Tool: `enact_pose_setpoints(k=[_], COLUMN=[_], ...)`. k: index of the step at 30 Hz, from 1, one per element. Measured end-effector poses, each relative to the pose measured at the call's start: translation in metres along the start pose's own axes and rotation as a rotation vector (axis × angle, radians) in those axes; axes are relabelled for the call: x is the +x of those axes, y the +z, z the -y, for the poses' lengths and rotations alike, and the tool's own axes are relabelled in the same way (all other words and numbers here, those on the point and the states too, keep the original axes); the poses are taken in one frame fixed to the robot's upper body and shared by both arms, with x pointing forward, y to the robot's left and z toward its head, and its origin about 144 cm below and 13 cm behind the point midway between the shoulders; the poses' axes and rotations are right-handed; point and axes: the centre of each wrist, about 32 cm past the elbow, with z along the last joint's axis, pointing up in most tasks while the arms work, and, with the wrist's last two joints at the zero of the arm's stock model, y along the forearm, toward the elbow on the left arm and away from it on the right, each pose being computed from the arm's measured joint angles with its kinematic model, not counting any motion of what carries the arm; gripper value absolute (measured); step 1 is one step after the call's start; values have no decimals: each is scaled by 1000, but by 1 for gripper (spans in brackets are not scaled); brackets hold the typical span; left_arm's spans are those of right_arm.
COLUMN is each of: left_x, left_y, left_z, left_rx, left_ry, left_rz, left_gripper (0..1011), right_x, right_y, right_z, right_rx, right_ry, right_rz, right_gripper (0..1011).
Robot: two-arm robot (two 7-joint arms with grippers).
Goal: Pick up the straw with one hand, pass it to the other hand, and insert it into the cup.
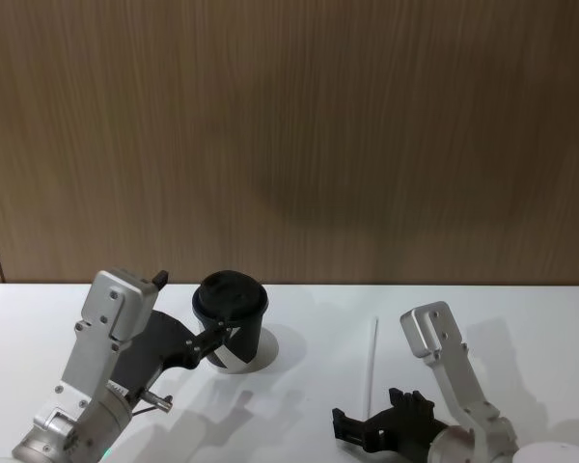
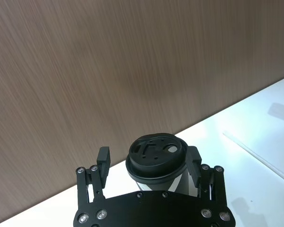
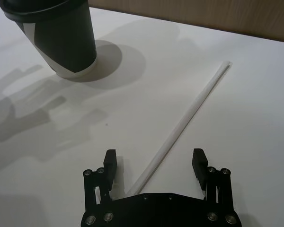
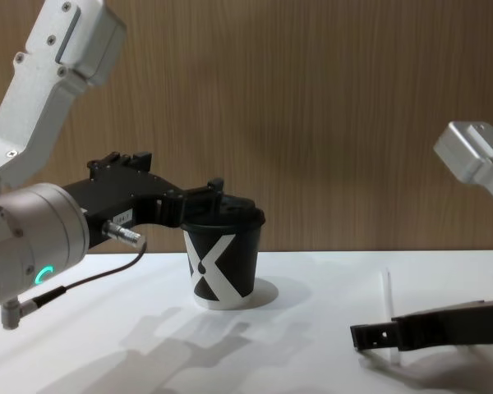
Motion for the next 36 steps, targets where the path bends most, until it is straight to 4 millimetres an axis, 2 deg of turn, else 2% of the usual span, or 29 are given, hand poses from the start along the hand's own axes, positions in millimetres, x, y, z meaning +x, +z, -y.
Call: enact_pose_setpoints(k=[9,14,36], left_x=[0,0,0], left_y=[0,0,0], left_z=[0,0,0], left_rx=[0,0,0], left_ry=[0,0,0], left_rz=[0,0,0], left_gripper=[1000,999,1000], right_x=[1,2,3], right_y=[-4,-6,-9], right_z=[0,0,0], right_rx=[-9,-10,-19], right_ry=[3,5,7], right_rz=[33,44,63], right_gripper=[1001,938,813])
